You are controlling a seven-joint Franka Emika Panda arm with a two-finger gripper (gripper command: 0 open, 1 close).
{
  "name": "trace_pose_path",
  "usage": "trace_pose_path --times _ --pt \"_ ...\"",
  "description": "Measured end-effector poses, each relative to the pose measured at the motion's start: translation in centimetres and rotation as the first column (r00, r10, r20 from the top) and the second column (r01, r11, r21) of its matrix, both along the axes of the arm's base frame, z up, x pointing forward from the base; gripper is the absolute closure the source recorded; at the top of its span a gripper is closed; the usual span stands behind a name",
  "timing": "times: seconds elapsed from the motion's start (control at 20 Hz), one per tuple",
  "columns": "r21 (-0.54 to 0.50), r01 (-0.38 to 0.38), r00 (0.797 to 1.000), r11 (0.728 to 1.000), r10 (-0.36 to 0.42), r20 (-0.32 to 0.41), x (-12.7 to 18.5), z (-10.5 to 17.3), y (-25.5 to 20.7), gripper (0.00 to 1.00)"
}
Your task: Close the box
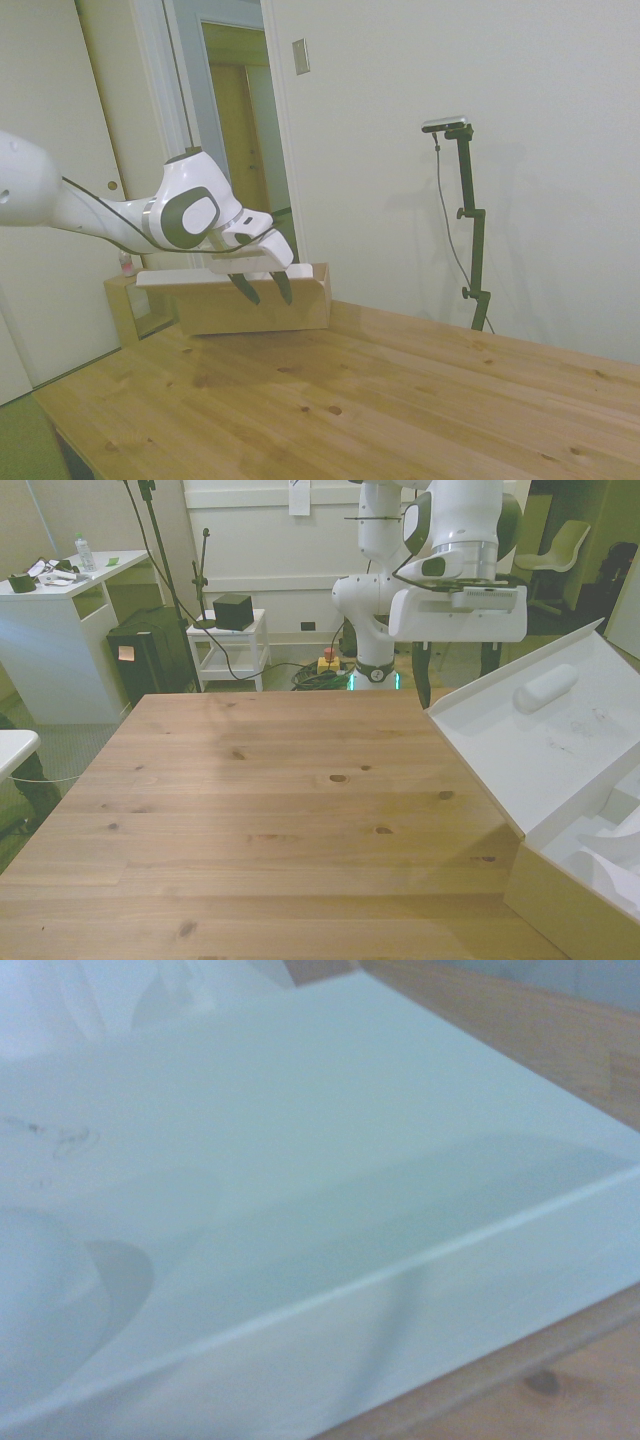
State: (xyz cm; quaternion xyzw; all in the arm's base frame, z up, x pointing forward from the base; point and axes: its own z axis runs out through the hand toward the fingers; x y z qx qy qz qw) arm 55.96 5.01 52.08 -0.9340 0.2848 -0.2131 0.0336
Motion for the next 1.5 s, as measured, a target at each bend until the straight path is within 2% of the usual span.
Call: trace_pose_path --times 0.3,0.4,0.7,0.95,1.05,1.25,1.5 --pt "-0.056 -0.017 0.998 0.998 0.02 0.057 4.2 5.8 3.6 0.0" --pt "-0.078 -0.027 0.997 0.997 0.032 0.065 5.8 6.9 5.1 0.0" --pt "-0.12 -0.039 0.997 0.992 0.046 0.058 11.0 6.4 8.1 0.0" --pt "-0.133 -0.017 0.998 0.991 0.026 0.06 12.5 7.5 8.2 0.0" --pt "-0.136 -0.016 0.999 0.991 0.023 0.048 12.6 6.9 8.1 0.0" --pt "-0.142 0.0 1.0 0.99 -0.001 -0.002 12.2 3.9 7.3 0.0" --pt "-0.136 0.034 0.999 0.99 -0.039 -0.035 8.7 1.1 5.0 0.0"
